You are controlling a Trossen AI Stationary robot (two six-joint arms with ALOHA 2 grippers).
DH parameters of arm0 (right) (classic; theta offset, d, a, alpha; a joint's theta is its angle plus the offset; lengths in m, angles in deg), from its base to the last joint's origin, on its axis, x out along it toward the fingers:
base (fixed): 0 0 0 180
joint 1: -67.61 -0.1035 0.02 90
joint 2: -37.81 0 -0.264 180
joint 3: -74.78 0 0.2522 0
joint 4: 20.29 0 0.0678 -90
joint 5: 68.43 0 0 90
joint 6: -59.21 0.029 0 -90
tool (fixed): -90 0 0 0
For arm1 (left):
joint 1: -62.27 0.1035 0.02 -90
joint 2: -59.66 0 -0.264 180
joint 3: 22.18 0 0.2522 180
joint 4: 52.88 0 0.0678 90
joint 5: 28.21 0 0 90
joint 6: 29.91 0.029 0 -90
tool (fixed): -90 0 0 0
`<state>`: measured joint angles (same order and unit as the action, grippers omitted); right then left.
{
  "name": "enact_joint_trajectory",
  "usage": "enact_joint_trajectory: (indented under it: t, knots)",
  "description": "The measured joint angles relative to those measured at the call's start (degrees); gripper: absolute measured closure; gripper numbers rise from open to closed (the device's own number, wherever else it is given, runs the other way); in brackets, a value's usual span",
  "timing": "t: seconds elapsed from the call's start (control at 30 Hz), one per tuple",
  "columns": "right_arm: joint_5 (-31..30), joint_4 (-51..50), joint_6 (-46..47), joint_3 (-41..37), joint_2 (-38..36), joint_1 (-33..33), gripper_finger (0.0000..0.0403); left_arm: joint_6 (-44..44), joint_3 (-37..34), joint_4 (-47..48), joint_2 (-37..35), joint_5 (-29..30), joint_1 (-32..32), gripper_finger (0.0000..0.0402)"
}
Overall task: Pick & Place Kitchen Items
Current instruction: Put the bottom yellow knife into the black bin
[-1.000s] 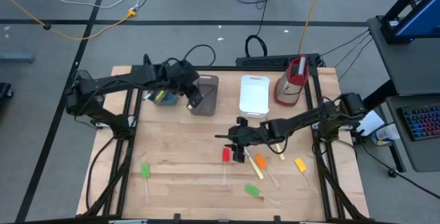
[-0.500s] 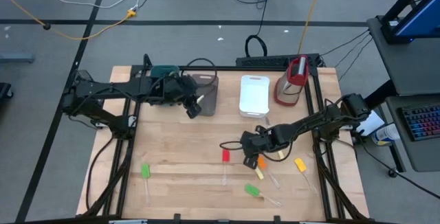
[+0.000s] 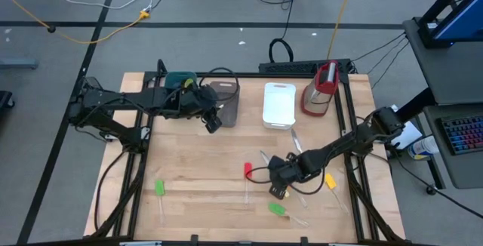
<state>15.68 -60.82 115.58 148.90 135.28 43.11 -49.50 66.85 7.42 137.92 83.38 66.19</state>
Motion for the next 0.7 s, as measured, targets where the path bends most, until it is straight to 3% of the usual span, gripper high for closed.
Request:
enact_joint_trajectory:
  t: [0.4, 0.7]
  knots:
    - [-0.4, -0.2, -0.6, 0.1, 4.4, -0.4, 0.0252, -0.2, 0.0, -0.1, 0.0, 0.0, 0.0, 0.0279]
    - [-2.8, -1.0, -3.1, 0.0, 4.5, -0.4, 0.0345, -0.2, 0.0, -0.1, 0.0, 0.0, 0.0, 0.0279]
